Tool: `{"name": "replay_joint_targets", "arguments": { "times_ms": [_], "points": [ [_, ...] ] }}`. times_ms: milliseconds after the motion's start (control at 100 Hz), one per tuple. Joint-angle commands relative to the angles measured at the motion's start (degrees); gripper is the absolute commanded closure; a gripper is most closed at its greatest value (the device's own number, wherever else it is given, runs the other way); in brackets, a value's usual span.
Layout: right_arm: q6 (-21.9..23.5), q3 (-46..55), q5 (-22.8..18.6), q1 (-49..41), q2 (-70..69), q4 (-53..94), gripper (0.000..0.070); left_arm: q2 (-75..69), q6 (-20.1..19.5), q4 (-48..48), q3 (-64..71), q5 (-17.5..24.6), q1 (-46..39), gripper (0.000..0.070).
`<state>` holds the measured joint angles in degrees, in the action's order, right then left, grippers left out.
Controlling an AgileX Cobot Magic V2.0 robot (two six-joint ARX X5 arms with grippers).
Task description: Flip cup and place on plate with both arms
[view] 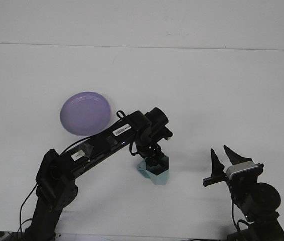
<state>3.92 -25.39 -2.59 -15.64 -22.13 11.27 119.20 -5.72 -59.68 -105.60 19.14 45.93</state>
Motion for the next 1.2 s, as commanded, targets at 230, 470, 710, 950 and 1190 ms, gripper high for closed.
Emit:
{"name": "replay_joint_targets", "arguments": {
  "times_ms": [230, 470, 710, 950, 1190],
  "points": [
    [0.4, -0.2, 0.3, -0.1, 0.0, -0.5, 0.042, 1.0, -1.1, -3.8, -5.2, -2.8, -1.8, 0.0688],
    [0.4, -0.2, 0.3, -0.1, 0.0, -0.5, 0.042, -1.7, -0.6, -9.9, -13.7, -6.2, -11.1, 0.0688],
    [0.4, -0.2, 0.3, -0.1, 0.0, -0.5, 0.042, -6.6, 2.2, -11.0, -14.2, -9.1, -25.5, 0.0688],
    [0.4, -0.2, 0.3, -0.1, 0.0, -0.5, 0.042, -5.1, 1.8, -9.8, -14.2, -13.7, -37.1, 0.0687],
    [0.4, -0.2, 0.3, -0.1, -0.1, -0.2, 0.042, 0.6, 1.3, -7.5, -14.2, -14.1, -41.2, 0.0687]
  ]
}}
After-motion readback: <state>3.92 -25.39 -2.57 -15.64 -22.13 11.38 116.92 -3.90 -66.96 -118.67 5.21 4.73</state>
